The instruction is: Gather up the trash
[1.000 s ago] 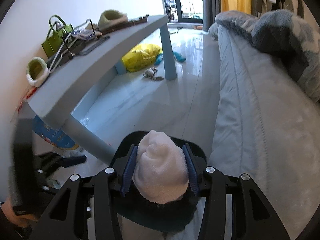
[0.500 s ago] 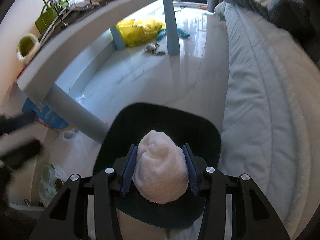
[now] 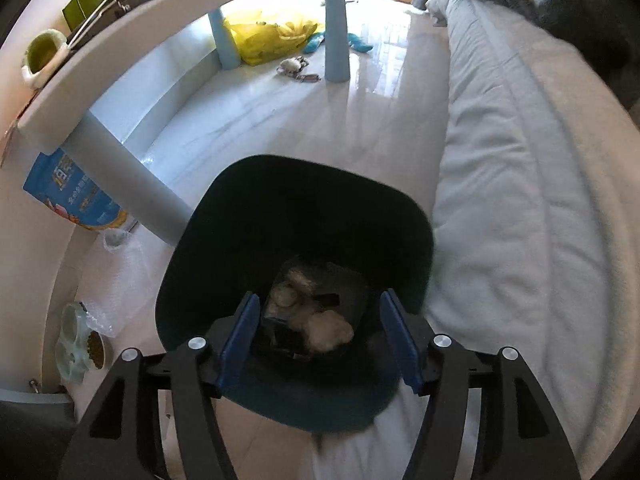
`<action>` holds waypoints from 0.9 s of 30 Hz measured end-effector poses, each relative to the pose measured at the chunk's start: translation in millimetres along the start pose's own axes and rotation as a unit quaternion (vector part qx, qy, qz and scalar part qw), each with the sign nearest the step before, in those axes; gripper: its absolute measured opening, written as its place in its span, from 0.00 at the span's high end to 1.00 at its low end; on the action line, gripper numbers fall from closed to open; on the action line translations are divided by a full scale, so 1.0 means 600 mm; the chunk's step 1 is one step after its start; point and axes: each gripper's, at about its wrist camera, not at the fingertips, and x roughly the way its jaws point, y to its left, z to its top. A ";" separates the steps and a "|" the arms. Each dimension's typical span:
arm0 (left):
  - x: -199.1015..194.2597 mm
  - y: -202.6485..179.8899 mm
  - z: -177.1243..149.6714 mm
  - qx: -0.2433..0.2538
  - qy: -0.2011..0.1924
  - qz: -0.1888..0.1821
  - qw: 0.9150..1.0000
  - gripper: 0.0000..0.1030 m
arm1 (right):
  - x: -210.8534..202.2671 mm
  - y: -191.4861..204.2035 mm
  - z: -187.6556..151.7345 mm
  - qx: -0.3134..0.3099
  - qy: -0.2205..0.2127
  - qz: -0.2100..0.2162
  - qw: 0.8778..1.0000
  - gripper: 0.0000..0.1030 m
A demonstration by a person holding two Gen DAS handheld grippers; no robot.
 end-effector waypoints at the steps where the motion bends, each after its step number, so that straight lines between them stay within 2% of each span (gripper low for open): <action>1: -0.011 -0.006 -0.002 0.003 -0.005 0.000 1.000 0.23 | -0.019 -0.002 -0.004 0.005 -0.012 0.000 1.000 0.38; 3: -0.034 -0.019 -0.006 0.009 -0.016 0.010 1.000 0.22 | -0.054 -0.004 -0.009 0.011 -0.034 0.001 0.999 0.38; 6: -0.068 -0.031 -0.018 0.014 -0.032 0.033 0.999 0.15 | -0.122 -0.008 -0.025 0.027 -0.080 0.005 0.996 0.38; 9: -0.109 -0.043 -0.034 0.006 -0.059 0.035 0.998 0.08 | -0.211 -0.009 -0.067 0.028 -0.139 -0.027 0.989 0.28; 11: -0.139 -0.055 -0.048 0.008 -0.086 0.035 0.996 0.04 | -0.259 -0.016 -0.096 0.036 -0.170 -0.035 0.984 0.25; 14: -0.169 -0.077 -0.066 0.019 -0.109 0.037 0.993 0.03 | -0.330 -0.032 -0.151 0.054 -0.216 -0.050 0.974 0.19; 16: -0.186 -0.093 -0.078 0.025 -0.116 0.038 0.992 0.03 | -0.368 -0.045 -0.182 0.068 -0.243 -0.044 0.967 0.14; 21: -0.224 -0.123 -0.100 0.042 -0.137 0.016 0.990 0.03 | -0.463 -0.053 -0.252 0.071 -0.296 -0.090 0.948 0.03; 27: -0.255 -0.153 -0.128 0.056 -0.148 0.006 0.987 0.03 | -0.565 -0.067 -0.336 0.085 -0.339 -0.127 0.928 0.03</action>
